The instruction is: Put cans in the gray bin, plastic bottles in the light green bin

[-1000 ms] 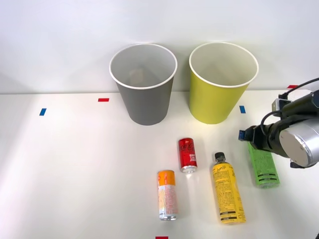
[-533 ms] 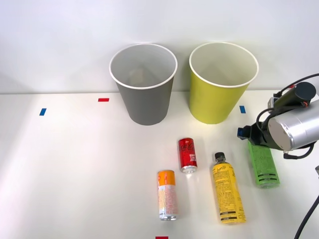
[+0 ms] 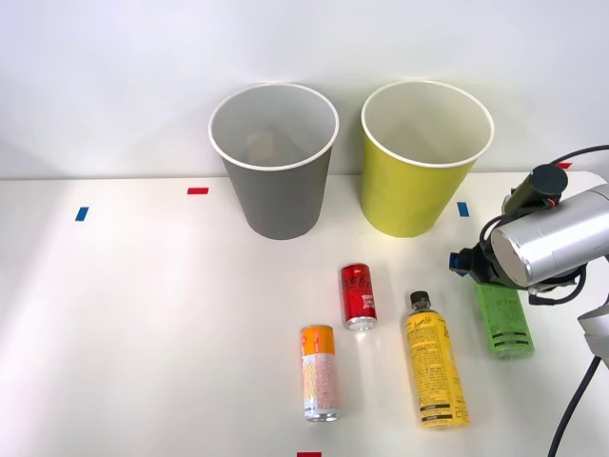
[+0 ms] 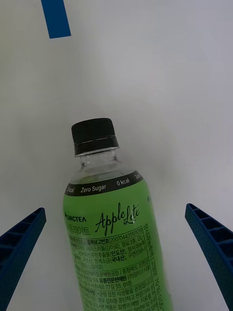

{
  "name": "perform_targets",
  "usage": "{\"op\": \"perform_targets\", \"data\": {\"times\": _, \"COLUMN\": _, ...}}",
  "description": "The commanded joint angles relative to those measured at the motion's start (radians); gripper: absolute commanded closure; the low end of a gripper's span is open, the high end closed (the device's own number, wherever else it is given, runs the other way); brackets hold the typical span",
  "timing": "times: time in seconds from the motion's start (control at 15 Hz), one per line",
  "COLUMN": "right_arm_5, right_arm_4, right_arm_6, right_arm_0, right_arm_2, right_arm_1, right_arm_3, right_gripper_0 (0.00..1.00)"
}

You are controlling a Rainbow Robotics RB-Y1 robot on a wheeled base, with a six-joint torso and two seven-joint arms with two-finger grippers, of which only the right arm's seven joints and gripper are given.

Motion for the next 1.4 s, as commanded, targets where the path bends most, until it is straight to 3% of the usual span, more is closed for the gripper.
{"op": "perform_targets", "data": {"times": 0.07, "right_arm_5": -0.017, "right_arm_4": 0.004, "right_arm_6": 0.000, "right_arm_0": -0.004, "right_arm_2": 0.000, "right_arm_1": 0.001, "right_arm_3": 0.047, "right_gripper_0": 0.00}}
{"op": "perform_targets", "data": {"times": 0.4, "right_arm_5": -0.049, "right_arm_4": 0.052, "right_arm_6": 0.003, "right_arm_0": -0.002, "right_arm_2": 0.000, "right_arm_1": 0.021, "right_arm_3": 0.095, "right_gripper_0": 0.00}}
{"op": "perform_targets", "data": {"times": 0.6, "right_arm_5": -0.049, "right_arm_4": 0.075, "right_arm_6": 0.016, "right_arm_0": 0.001, "right_arm_2": 0.012, "right_arm_1": 0.027, "right_arm_3": 0.095, "right_gripper_0": 0.47}}
{"op": "perform_targets", "data": {"times": 0.73, "right_arm_5": -0.050, "right_arm_4": 0.165, "right_arm_6": 0.002, "right_arm_0": 0.001, "right_arm_2": 0.077, "right_arm_1": 0.030, "right_arm_3": 0.095, "right_gripper_0": 0.97}}
{"op": "perform_targets", "data": {"times": 1.13, "right_arm_5": -0.060, "right_arm_4": 0.210, "right_arm_6": 0.029, "right_arm_0": 0.012, "right_arm_2": 0.069, "right_arm_1": 0.067, "right_arm_3": 0.047, "right_gripper_0": 1.00}}
{"op": "perform_targets", "data": {"times": 1.4, "right_arm_5": -0.075, "right_arm_4": 0.072, "right_arm_6": 0.312, "right_arm_0": 0.061, "right_arm_2": -0.066, "right_arm_1": 0.072, "right_arm_3": -0.123, "right_gripper_0": 1.00}}
